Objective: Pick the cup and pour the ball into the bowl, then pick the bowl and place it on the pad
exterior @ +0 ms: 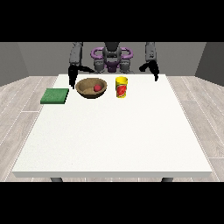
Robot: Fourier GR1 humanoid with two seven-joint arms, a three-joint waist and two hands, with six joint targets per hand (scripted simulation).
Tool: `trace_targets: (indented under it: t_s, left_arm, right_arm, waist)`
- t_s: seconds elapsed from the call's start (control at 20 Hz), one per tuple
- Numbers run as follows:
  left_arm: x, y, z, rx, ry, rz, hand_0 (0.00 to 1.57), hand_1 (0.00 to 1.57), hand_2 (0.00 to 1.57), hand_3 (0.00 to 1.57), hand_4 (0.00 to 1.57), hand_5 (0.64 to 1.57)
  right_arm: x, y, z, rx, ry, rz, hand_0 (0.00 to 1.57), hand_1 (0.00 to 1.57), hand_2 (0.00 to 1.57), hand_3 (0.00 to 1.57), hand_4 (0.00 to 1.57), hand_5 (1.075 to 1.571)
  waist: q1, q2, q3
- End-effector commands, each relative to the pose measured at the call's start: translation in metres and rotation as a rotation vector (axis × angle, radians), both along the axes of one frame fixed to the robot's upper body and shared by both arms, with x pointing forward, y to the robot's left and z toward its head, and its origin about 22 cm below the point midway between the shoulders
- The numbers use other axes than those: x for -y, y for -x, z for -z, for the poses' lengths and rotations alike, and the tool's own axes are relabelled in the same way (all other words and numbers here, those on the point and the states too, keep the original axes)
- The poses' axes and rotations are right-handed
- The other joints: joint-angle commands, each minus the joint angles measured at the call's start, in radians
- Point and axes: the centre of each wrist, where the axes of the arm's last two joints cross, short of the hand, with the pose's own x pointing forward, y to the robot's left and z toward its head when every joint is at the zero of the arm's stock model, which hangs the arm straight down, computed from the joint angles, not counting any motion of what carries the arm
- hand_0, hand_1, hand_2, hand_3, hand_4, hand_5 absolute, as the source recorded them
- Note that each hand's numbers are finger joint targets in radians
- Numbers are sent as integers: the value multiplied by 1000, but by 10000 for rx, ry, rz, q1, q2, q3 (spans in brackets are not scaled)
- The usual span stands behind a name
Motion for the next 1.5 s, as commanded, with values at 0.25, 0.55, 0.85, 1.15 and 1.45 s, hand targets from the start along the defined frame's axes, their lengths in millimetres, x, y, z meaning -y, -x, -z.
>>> trace_targets:
  t_s: [0.25,0.55,0.85,1.15,1.45]
  left_arm:
    - [-12,6,-10,844,1,561,0,0,0,0,909,1442]
    - [-21,-4,-29,1035,-338,722,0,0,0,0,906,1448]
    - [-1,8,-9,391,28,807,0,0,0,0,894,1440]
    - [-45,9,-6,138,-205,528,0,0,0,0,907,1434]
    - [-71,43,39,-1403,-270,-687,0,0,0,0,963,1419]
  right_arm:
    - [16,24,41,8,-195,642,0,0,0,0,0,1565]
    - [30,33,57,-752,-803,1677,0,0,0,0,0,1544]
    - [18,41,66,-2418,710,2503,1571,1571,1571,731,894,1453]
    - [8,7,34,-2365,1796,2517,1571,1571,1571,562,874,1485]
    - [-22,-18,-9,-3595,3038,1509,1571,1571,1571,793,849,1503]
  waist:
    - [771,613,6]
    - [894,1064,9]
    - [995,520,-2]
    - [703,239,-2]
    - [-598,-1470,-13]
